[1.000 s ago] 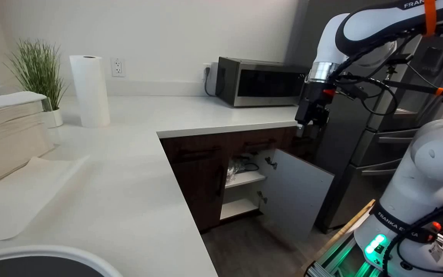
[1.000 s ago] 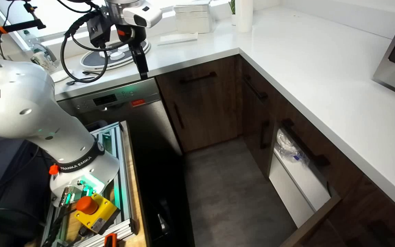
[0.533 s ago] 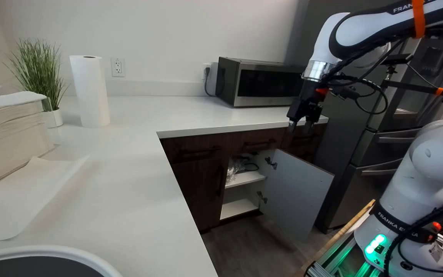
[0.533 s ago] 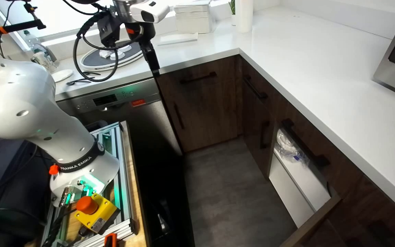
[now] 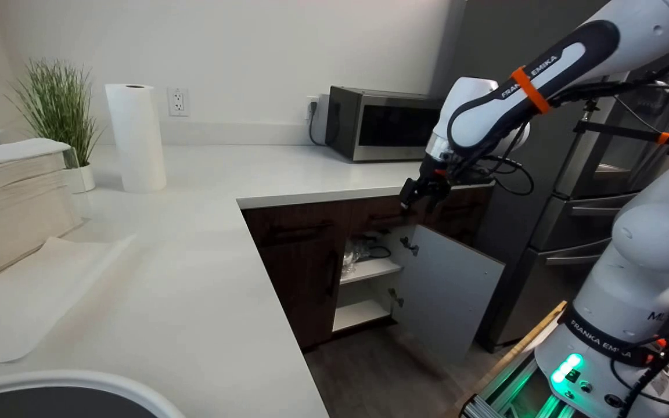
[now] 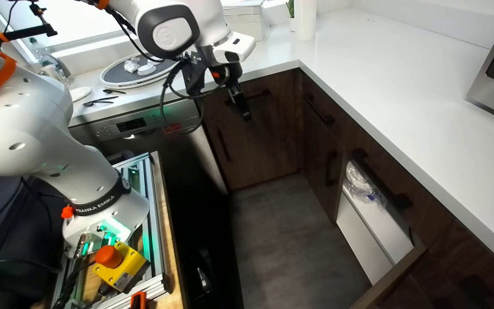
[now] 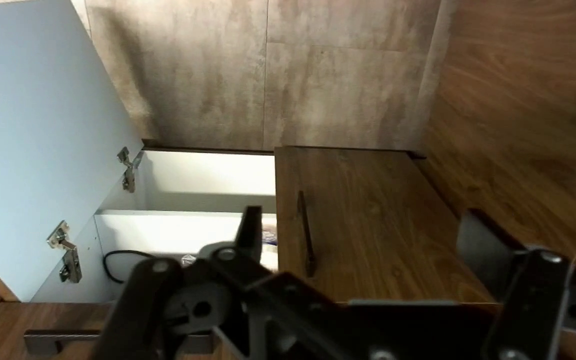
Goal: Open the left door of the bottom cabinet
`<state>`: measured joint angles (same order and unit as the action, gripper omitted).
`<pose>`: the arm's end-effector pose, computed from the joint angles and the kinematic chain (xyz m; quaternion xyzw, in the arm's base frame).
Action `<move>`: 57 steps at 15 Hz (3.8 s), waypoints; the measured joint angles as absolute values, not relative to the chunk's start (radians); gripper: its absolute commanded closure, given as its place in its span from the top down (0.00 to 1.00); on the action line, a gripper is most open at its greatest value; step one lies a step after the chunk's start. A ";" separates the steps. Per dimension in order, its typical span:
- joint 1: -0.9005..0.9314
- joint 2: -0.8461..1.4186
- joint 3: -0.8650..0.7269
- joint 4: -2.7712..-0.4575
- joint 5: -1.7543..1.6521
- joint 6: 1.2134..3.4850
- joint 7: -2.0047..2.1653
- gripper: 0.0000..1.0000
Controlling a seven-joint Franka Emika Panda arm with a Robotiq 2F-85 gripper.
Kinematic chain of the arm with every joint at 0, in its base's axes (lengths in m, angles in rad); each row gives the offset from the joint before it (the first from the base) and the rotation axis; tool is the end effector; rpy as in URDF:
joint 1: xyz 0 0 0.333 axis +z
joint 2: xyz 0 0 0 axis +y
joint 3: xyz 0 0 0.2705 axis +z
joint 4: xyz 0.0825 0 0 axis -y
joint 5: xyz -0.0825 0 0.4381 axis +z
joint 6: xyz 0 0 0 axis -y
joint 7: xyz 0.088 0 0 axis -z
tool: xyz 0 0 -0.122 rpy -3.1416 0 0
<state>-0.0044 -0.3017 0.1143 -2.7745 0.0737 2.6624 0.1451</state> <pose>0.4421 0.0410 0.2193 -0.9943 0.0494 -0.0931 0.0148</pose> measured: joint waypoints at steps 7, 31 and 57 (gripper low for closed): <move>-0.095 0.133 0.087 -2.631 -0.291 3.041 0.447 1.00; 0.250 0.684 -0.199 -2.166 -0.169 3.182 0.542 1.00; 0.271 1.225 -0.223 -1.550 0.113 3.232 0.294 0.15</move>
